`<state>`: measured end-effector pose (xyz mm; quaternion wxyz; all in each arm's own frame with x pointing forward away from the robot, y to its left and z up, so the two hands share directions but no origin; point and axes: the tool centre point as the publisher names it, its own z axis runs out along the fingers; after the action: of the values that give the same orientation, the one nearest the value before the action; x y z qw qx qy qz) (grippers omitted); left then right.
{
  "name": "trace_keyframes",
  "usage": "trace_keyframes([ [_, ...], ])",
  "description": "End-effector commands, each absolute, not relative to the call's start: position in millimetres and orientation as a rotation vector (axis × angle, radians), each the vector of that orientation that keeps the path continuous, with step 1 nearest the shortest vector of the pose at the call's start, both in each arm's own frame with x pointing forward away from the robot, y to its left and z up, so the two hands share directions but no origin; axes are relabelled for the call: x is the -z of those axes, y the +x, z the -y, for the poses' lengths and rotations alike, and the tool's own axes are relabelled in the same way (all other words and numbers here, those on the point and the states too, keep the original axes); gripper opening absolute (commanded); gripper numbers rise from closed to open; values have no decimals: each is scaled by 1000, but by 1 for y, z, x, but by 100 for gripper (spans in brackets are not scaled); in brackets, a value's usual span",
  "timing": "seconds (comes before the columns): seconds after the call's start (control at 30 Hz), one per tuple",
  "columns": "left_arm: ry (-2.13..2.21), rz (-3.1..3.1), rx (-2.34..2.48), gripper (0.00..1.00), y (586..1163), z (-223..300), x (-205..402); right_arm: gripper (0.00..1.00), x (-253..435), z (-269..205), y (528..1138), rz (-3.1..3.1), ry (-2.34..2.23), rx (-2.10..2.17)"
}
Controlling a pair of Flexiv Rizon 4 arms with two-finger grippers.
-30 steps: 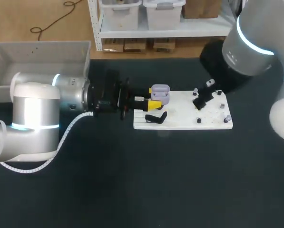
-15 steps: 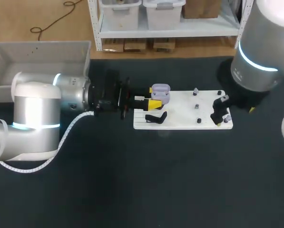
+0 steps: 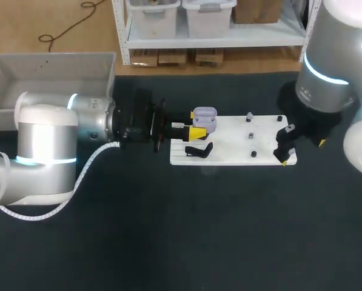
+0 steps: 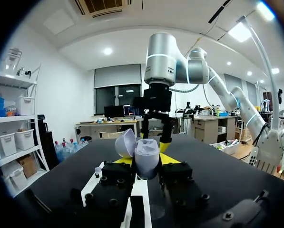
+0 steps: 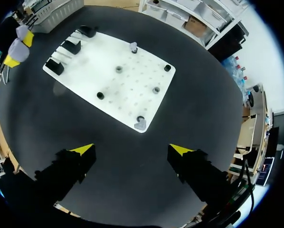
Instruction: Pick up each earbud case from the left stands, insert the matching earbuds, close the lid, and place the case in the box.
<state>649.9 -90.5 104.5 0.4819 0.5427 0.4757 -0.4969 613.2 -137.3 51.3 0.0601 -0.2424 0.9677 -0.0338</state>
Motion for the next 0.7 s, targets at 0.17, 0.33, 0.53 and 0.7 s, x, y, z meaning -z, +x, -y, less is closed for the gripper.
trace_keyframes([
  [0.17,1323,-1157,1212,0,651,90,-104,100,-36,139,628,-2930,-703,173],
  [0.33,1323,-1157,1212,0,651,90,-104,100,-31,142,635,-2928,-653,190],
  [0.53,1323,-1157,1212,0,651,90,-104,91,-24,141,642,-2918,-627,227],
  [0.7,1323,-1157,1212,0,651,90,-104,65,-21,139,645,-2904,-618,245],
])
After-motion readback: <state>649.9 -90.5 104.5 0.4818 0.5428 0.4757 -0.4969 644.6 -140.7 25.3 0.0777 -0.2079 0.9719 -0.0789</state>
